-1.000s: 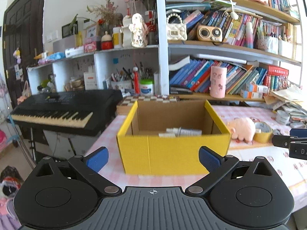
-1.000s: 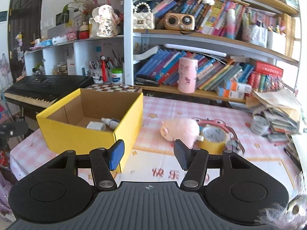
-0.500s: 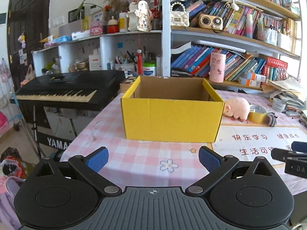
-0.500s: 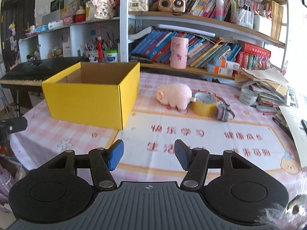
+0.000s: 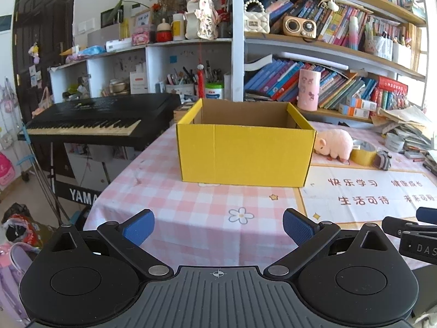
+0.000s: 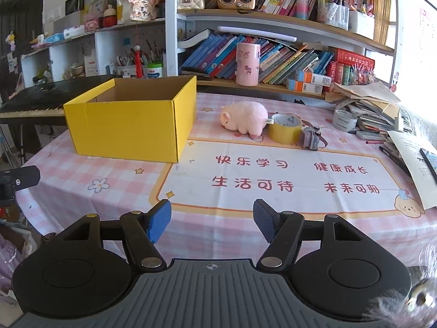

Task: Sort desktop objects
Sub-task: 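Withdraw both open tools up and away from the yellow box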

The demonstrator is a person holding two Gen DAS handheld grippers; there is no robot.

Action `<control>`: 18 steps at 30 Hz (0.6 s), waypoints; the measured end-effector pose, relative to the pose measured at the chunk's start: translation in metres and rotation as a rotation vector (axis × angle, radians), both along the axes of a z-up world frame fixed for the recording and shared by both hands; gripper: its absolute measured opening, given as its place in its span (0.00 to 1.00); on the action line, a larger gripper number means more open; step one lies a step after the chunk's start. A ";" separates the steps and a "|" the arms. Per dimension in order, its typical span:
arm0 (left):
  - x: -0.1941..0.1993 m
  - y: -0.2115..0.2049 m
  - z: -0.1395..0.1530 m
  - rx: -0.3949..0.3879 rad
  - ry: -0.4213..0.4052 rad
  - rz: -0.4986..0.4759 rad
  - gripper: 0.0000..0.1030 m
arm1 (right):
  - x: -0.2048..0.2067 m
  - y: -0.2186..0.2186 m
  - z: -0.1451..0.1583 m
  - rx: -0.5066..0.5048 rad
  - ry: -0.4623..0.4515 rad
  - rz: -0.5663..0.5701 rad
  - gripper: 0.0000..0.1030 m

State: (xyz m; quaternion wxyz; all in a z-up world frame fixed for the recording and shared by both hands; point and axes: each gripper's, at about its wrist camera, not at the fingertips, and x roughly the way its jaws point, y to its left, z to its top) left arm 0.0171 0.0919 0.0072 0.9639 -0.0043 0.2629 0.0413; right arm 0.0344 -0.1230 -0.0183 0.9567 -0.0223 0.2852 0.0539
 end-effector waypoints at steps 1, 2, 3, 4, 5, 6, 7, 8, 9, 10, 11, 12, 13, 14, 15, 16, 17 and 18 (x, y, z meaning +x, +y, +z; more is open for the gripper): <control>-0.001 0.000 0.000 0.001 -0.001 -0.002 0.99 | -0.001 0.001 0.000 -0.003 0.003 0.003 0.62; -0.001 0.000 0.000 0.000 0.001 -0.005 0.99 | -0.001 0.002 0.000 -0.006 0.004 0.006 0.62; -0.001 0.000 -0.001 -0.002 0.005 -0.008 0.99 | -0.002 0.003 -0.001 -0.007 0.005 0.008 0.63; -0.001 -0.001 -0.002 -0.004 0.011 -0.013 0.99 | -0.003 0.004 -0.001 -0.009 0.005 0.011 0.64; 0.000 -0.001 -0.003 -0.005 0.019 -0.019 0.99 | -0.004 0.004 -0.001 -0.011 0.008 0.014 0.66; 0.000 -0.002 -0.004 -0.006 0.024 -0.024 0.99 | -0.005 0.005 -0.002 -0.010 0.010 0.016 0.67; 0.000 -0.004 -0.004 -0.005 0.024 -0.031 0.99 | -0.006 0.004 -0.002 -0.007 0.012 0.015 0.67; 0.000 -0.005 -0.004 -0.005 0.022 -0.037 0.99 | -0.006 0.004 -0.002 -0.007 0.015 0.012 0.68; 0.000 -0.006 -0.004 -0.005 0.020 -0.043 0.99 | -0.007 0.003 -0.003 -0.008 0.017 0.008 0.69; 0.000 -0.007 -0.004 -0.006 0.018 -0.048 0.99 | -0.007 0.002 -0.003 -0.008 0.020 0.003 0.69; 0.000 -0.008 -0.005 -0.007 0.016 -0.054 0.99 | -0.008 0.002 -0.004 -0.010 0.025 -0.001 0.69; 0.000 -0.009 -0.005 -0.009 0.018 -0.059 0.99 | -0.009 0.001 -0.005 -0.012 0.030 -0.005 0.69; 0.001 -0.009 -0.006 -0.011 0.021 -0.063 0.99 | -0.010 0.001 -0.005 -0.016 0.034 -0.008 0.69; 0.001 -0.010 -0.006 -0.013 0.025 -0.067 0.99 | -0.010 0.001 -0.006 -0.020 0.039 -0.011 0.69; 0.002 -0.010 -0.007 -0.015 0.028 -0.072 0.99 | -0.011 0.000 -0.007 -0.023 0.041 -0.013 0.69; 0.002 -0.011 -0.007 -0.017 0.028 -0.076 0.99 | -0.012 0.000 -0.007 -0.025 0.042 -0.016 0.69; 0.003 -0.012 -0.007 -0.019 0.030 -0.083 0.99 | -0.012 -0.001 -0.007 -0.028 0.044 -0.019 0.70; 0.004 -0.014 -0.007 -0.021 0.030 -0.089 0.99 | -0.013 -0.002 -0.007 -0.031 0.044 -0.023 0.70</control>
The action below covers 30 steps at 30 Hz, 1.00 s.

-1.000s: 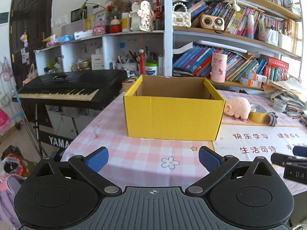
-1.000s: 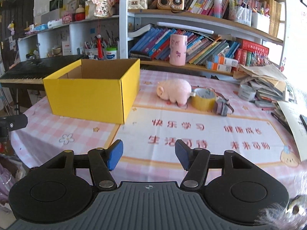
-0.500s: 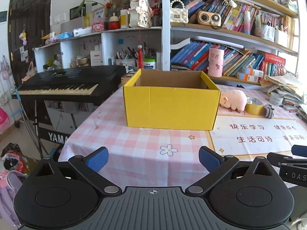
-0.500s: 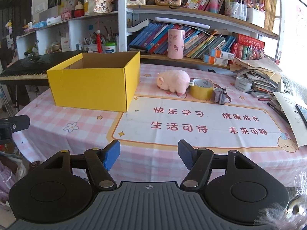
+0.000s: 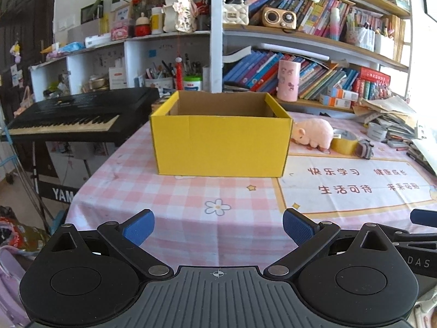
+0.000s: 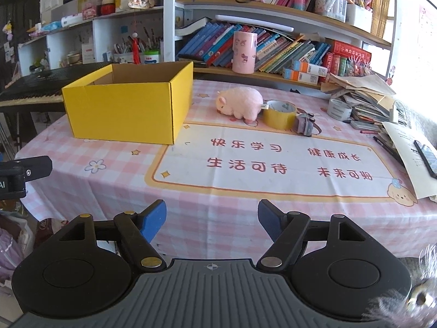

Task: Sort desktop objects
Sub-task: 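Withdraw both open tools up and away from the yellow box, then move both open tools toward the tape roll and grey toy car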

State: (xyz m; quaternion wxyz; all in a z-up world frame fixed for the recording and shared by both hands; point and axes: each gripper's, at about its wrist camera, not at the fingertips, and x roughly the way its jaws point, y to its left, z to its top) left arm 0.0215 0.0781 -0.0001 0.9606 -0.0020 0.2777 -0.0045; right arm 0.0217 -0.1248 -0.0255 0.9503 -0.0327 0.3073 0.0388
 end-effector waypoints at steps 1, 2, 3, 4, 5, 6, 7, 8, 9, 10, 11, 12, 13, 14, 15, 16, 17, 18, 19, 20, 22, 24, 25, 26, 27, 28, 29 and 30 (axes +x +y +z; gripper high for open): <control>0.001 -0.001 0.000 -0.001 0.000 -0.006 0.99 | 0.000 -0.001 0.000 -0.003 0.000 -0.005 0.71; 0.002 -0.003 0.000 0.000 0.000 -0.014 0.99 | -0.001 -0.002 0.000 -0.004 0.001 -0.010 0.71; 0.003 -0.004 0.000 0.001 0.000 -0.023 0.99 | 0.000 -0.003 -0.001 -0.005 0.003 -0.016 0.71; 0.003 -0.006 0.000 0.003 0.001 -0.031 0.99 | 0.000 -0.005 -0.001 -0.006 0.005 -0.023 0.71; 0.004 -0.008 -0.001 0.005 0.003 -0.040 0.99 | -0.001 -0.006 -0.001 -0.007 0.007 -0.030 0.72; 0.005 -0.009 -0.001 0.007 0.006 -0.048 0.99 | -0.001 -0.007 -0.002 -0.006 0.009 -0.037 0.72; 0.006 -0.011 -0.002 0.008 0.008 -0.055 0.99 | -0.001 -0.009 -0.002 -0.006 0.011 -0.043 0.72; 0.007 -0.012 -0.002 0.010 0.010 -0.061 0.99 | -0.001 -0.010 -0.002 -0.005 0.013 -0.049 0.72; 0.008 -0.013 -0.002 0.012 0.011 -0.067 0.99 | -0.001 -0.011 -0.003 -0.005 0.014 -0.054 0.72; 0.008 -0.015 -0.002 0.013 0.011 -0.072 0.99 | -0.001 -0.012 -0.003 -0.004 0.016 -0.059 0.72; 0.010 -0.016 -0.003 0.015 0.013 -0.077 0.99 | -0.001 -0.013 -0.003 -0.004 0.018 -0.064 0.72; 0.011 -0.017 -0.003 0.015 0.015 -0.080 0.99 | 0.000 -0.014 -0.003 -0.003 0.019 -0.067 0.72; 0.013 -0.018 -0.003 0.015 0.019 -0.084 0.99 | 0.001 -0.015 -0.004 -0.003 0.021 -0.070 0.72; 0.014 -0.019 -0.003 0.013 0.021 -0.088 0.99 | 0.002 -0.016 -0.004 -0.003 0.023 -0.072 0.72; 0.015 -0.021 -0.003 0.011 0.022 -0.092 0.99 | 0.003 -0.017 -0.004 -0.003 0.024 -0.074 0.72; 0.017 -0.023 -0.003 0.009 0.023 -0.095 0.99 | 0.003 -0.018 -0.004 -0.003 0.025 -0.075 0.72; 0.019 -0.025 -0.003 0.008 0.023 -0.098 0.99 | 0.005 -0.020 -0.004 -0.004 0.027 -0.076 0.73; 0.021 -0.027 -0.003 0.007 0.023 -0.103 0.99 | 0.006 -0.021 -0.004 -0.004 0.028 -0.077 0.73; 0.024 -0.030 -0.002 0.006 0.024 -0.108 0.99 | 0.007 -0.024 -0.004 -0.004 0.029 -0.080 0.73; 0.026 -0.033 -0.003 0.006 0.026 -0.115 0.99 | 0.008 -0.026 -0.004 -0.004 0.030 -0.082 0.73; 0.030 -0.040 -0.003 0.013 0.028 -0.132 0.99 | 0.010 -0.031 -0.004 -0.001 0.032 -0.093 0.73; 0.034 -0.047 -0.003 0.021 0.028 -0.148 0.99 | 0.013 -0.036 -0.004 0.003 0.035 -0.105 0.73; 0.036 -0.049 -0.003 0.022 0.028 -0.154 0.99 | 0.015 -0.039 -0.004 0.004 0.037 -0.110 0.73; 0.038 -0.052 -0.003 0.023 0.027 -0.160 0.99 | 0.017 -0.041 -0.004 0.004 0.038 -0.114 0.73; 0.040 -0.055 -0.003 0.022 0.028 -0.165 0.99 | 0.018 -0.044 -0.005 0.004 0.040 -0.117 0.73; 0.042 -0.058 -0.004 0.022 0.031 -0.170 0.99 | 0.020 -0.046 -0.005 0.004 0.042 -0.118 0.73; 0.044 -0.061 -0.004 0.020 0.036 -0.177 0.99 | 0.021 -0.048 -0.005 0.002 0.045 -0.119 0.73; 0.047 -0.064 -0.005 0.020 0.041 -0.186 0.99 | 0.023 -0.050 -0.006 0.001 0.048 -0.121 0.73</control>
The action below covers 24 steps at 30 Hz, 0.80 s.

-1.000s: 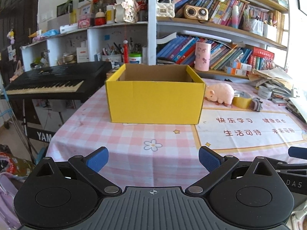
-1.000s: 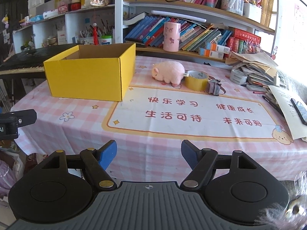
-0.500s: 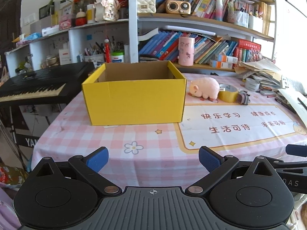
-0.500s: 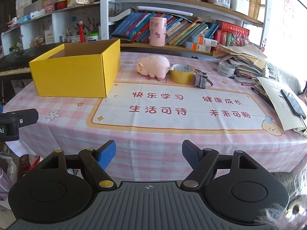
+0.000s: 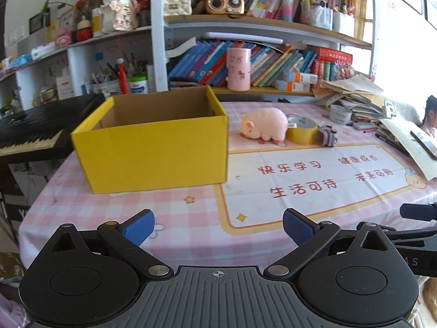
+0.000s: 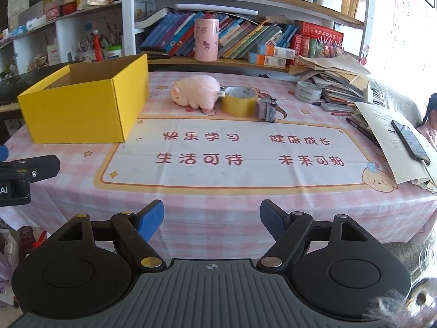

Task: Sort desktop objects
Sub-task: 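Move both open tools toward the tape roll and grey toy car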

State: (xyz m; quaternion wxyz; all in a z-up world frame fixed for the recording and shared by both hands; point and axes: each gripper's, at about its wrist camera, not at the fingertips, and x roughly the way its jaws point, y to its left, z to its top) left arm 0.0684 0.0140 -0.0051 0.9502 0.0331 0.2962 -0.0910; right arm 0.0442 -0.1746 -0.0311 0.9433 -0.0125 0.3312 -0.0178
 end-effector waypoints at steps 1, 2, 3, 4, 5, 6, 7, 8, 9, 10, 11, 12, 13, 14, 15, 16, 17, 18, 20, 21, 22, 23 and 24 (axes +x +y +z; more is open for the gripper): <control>0.002 -0.003 -0.001 0.001 0.004 -0.007 0.99 | 0.001 -0.002 -0.001 0.000 0.003 -0.002 0.73; 0.004 -0.006 -0.002 0.005 0.008 -0.016 0.99 | 0.002 -0.005 -0.001 0.001 0.005 -0.006 0.73; 0.007 -0.010 -0.003 0.010 0.013 -0.029 0.99 | 0.002 -0.007 -0.002 0.001 0.007 -0.010 0.73; 0.008 -0.014 -0.004 0.013 0.014 -0.038 0.99 | 0.003 -0.009 -0.002 0.002 0.009 -0.017 0.73; 0.011 -0.017 -0.004 0.016 0.014 -0.047 0.99 | 0.004 -0.013 -0.003 0.003 0.010 -0.026 0.73; 0.013 -0.020 -0.003 0.018 0.011 -0.057 0.99 | 0.005 -0.015 -0.003 0.005 0.010 -0.034 0.73; 0.015 -0.024 -0.004 0.018 0.010 -0.068 0.99 | 0.006 -0.018 -0.003 0.007 0.010 -0.043 0.73; 0.017 -0.026 -0.004 0.019 0.011 -0.078 0.99 | 0.007 -0.021 -0.003 0.008 0.010 -0.049 0.73; 0.019 -0.030 -0.004 0.020 0.012 -0.087 0.99 | 0.008 -0.024 -0.003 0.009 0.011 -0.055 0.73; 0.021 -0.032 -0.005 0.023 0.013 -0.096 0.99 | 0.010 -0.026 -0.003 0.008 0.011 -0.061 0.73; 0.022 -0.035 -0.006 0.025 0.015 -0.102 0.99 | 0.011 -0.028 -0.003 0.007 0.011 -0.064 0.73; 0.024 -0.038 -0.006 0.027 0.017 -0.109 0.99 | 0.013 -0.030 -0.003 0.006 0.010 -0.067 0.73; 0.026 -0.040 -0.007 0.028 0.020 -0.115 0.99 | 0.014 -0.032 -0.003 0.004 0.010 -0.069 0.73; 0.028 -0.043 -0.007 0.029 0.021 -0.121 0.99 | 0.016 -0.033 -0.003 0.001 0.010 -0.071 0.73; 0.030 -0.045 -0.007 0.030 0.020 -0.125 0.99 | 0.018 -0.035 -0.003 0.000 0.010 -0.072 0.73; 0.032 -0.047 -0.007 0.031 0.020 -0.130 0.99 | 0.019 -0.037 -0.003 -0.001 0.011 -0.073 0.73; 0.033 -0.049 -0.008 0.032 0.019 -0.134 0.99 | 0.021 -0.038 -0.003 -0.002 0.012 -0.074 0.73; 0.035 -0.052 -0.008 0.033 0.018 -0.138 0.99 | 0.024 -0.040 -0.003 -0.002 0.013 -0.075 0.73; 0.039 -0.056 -0.008 0.034 0.018 -0.143 0.99 | 0.028 -0.044 -0.004 -0.005 0.015 -0.075 0.73; 0.041 -0.058 -0.008 0.035 0.018 -0.146 0.99 | 0.030 -0.045 -0.004 -0.006 0.016 -0.074 0.73; 0.044 -0.061 -0.009 0.035 0.018 -0.151 0.99 | 0.033 -0.047 -0.004 -0.007 0.017 -0.073 0.73; 0.046 -0.064 -0.009 0.036 0.017 -0.155 0.99 | 0.036 -0.049 -0.004 -0.007 0.020 -0.072 0.73; 0.047 -0.066 -0.009 0.036 0.017 -0.159 0.99 | 0.039 -0.051 -0.004 -0.009 0.023 -0.071 0.73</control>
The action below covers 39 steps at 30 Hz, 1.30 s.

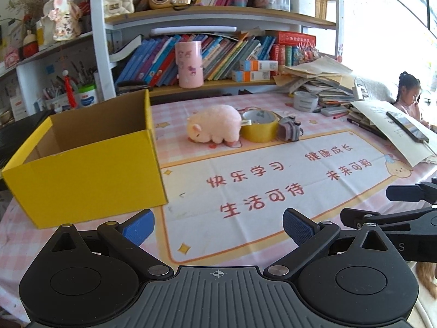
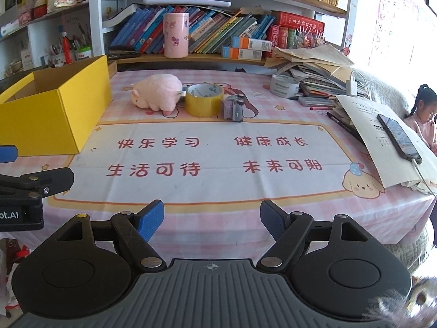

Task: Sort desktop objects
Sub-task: 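Move both open tools toward the tape roll and grey toy car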

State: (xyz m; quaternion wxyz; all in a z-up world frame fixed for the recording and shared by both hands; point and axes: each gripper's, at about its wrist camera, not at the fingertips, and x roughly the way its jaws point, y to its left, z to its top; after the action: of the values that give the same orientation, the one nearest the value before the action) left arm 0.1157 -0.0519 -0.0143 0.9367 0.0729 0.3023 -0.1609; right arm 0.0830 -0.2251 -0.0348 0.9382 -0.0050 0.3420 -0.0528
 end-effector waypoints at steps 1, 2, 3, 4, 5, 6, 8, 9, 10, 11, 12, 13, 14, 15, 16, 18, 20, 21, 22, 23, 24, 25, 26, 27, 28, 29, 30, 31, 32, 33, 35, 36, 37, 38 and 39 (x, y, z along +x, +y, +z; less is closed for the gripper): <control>0.002 -0.003 -0.001 0.000 0.000 -0.003 0.99 | 0.003 -0.002 0.000 -0.001 0.003 0.001 0.73; 0.004 -0.005 -0.001 0.000 0.001 -0.005 0.99 | 0.006 -0.004 -0.001 -0.003 0.007 0.003 0.73; 0.007 -0.008 -0.002 -0.002 0.004 -0.007 0.99 | 0.009 -0.006 -0.001 -0.004 0.011 0.005 0.73; 0.009 -0.010 -0.003 -0.004 0.007 -0.008 0.99 | 0.013 -0.008 -0.001 -0.007 0.016 0.008 0.73; 0.013 -0.013 -0.004 -0.006 0.011 -0.009 0.99 | 0.016 -0.010 -0.002 -0.010 0.021 0.011 0.73; 0.016 -0.015 -0.005 -0.009 0.015 -0.009 0.99 | 0.020 -0.011 -0.002 -0.013 0.025 0.014 0.73; 0.023 -0.019 -0.007 -0.013 0.021 -0.009 0.99 | 0.028 -0.015 -0.003 -0.019 0.034 0.019 0.73; 0.027 -0.022 -0.008 -0.016 0.025 -0.009 0.99 | 0.031 -0.017 -0.003 -0.021 0.038 0.022 0.73; 0.030 -0.025 -0.008 -0.018 0.028 -0.009 0.99 | 0.036 -0.020 -0.004 -0.023 0.042 0.024 0.73; 0.034 -0.027 -0.009 -0.020 0.030 -0.009 0.99 | 0.040 -0.022 -0.004 -0.025 0.046 0.027 0.73; 0.037 -0.030 -0.009 -0.022 0.033 -0.009 0.99 | 0.044 -0.025 -0.004 -0.028 0.048 0.031 0.73; 0.041 -0.034 -0.010 -0.022 0.035 -0.009 0.99 | 0.048 -0.027 -0.004 -0.030 0.051 0.034 0.73; 0.044 -0.037 -0.010 -0.022 0.037 -0.008 0.99 | 0.052 -0.030 -0.004 -0.033 0.054 0.039 0.73; 0.048 -0.040 -0.009 -0.022 0.037 -0.007 0.99 | 0.056 -0.033 -0.004 -0.035 0.055 0.043 0.73; 0.051 -0.043 -0.009 -0.024 0.037 -0.006 0.99 | 0.061 -0.036 -0.003 -0.038 0.056 0.046 0.73; 0.058 -0.049 -0.007 -0.027 0.032 0.000 0.99 | 0.070 -0.043 -0.002 -0.039 0.055 0.051 0.73; 0.065 -0.055 -0.005 -0.027 0.026 0.008 0.99 | 0.079 -0.050 -0.001 -0.036 0.052 0.057 0.73; 0.069 -0.059 -0.004 -0.027 0.025 0.012 0.99 | 0.084 -0.054 0.000 -0.036 0.052 0.060 0.73; 0.073 -0.062 -0.004 -0.026 0.024 0.015 0.99 | 0.089 -0.058 0.000 -0.036 0.051 0.064 0.73; 0.078 -0.065 -0.003 -0.023 0.022 0.018 0.99 | 0.094 -0.062 0.001 -0.034 0.049 0.067 0.73; 0.081 -0.068 -0.003 -0.019 0.021 0.023 0.99 | 0.100 -0.066 0.002 -0.031 0.045 0.071 0.73; 0.086 -0.072 -0.002 -0.015 0.019 0.028 0.99 | 0.104 -0.069 0.003 -0.028 0.041 0.075 0.73; 0.090 -0.075 -0.003 -0.011 0.019 0.034 0.99 | 0.110 -0.073 0.003 -0.024 0.037 0.080 0.73; 0.094 -0.078 -0.002 -0.008 0.019 0.040 0.99 | 0.116 -0.077 0.004 -0.021 0.035 0.085 0.73; 0.098 -0.081 -0.002 -0.006 0.018 0.046 0.99 | 0.122 -0.081 0.004 -0.016 0.032 0.090 0.73; 0.103 -0.084 -0.002 -0.002 0.016 0.053 0.99 | 0.127 -0.085 0.004 -0.012 0.031 0.095 0.73; 0.107 -0.086 -0.002 0.003 0.014 0.063 0.99 | 0.132 -0.088 0.004 -0.007 0.030 0.100 0.73; 0.112 -0.089 -0.001 0.007 0.013 0.072 0.99 | 0.138 -0.092 0.004 -0.002 0.029 0.105 0.73; 0.116 -0.090 -0.002 0.011 0.013 0.080 0.99 | 0.144 -0.095 0.003 0.005 0.029 0.110 0.73; 0.122 -0.092 -0.002 0.017 0.015 0.088 0.99 | 0.150 -0.098 0.003 0.012 0.031 0.115 0.73; 0.132 -0.096 -0.003 0.030 0.021 0.109 0.99 | 0.162 -0.103 0.000 0.030 0.041 0.126 0.73; 0.138 -0.097 -0.003 0.036 0.025 0.123 0.99 | 0.168 -0.105 -0.001 0.038 0.047 0.132 0.73; 0.143 -0.098 -0.003 0.040 0.026 0.134 0.99 | 0.175 -0.107 -0.003 0.046 0.053 0.140 0.73; 0.148 -0.099 -0.003 0.045 0.027 0.143 0.99 | 0.180 -0.108 -0.005 0.050 0.060 0.147 0.73; 0.154 -0.100 -0.003 0.051 0.027 0.151 0.99 | 0.186 -0.109 -0.007 0.054 0.066 0.154 0.73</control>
State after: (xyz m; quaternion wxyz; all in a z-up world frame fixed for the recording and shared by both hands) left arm 0.2697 -0.1515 -0.0176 0.9399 0.0717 0.3235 -0.0829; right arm 0.2692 -0.3346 -0.0421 0.9274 -0.0079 0.3728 0.0291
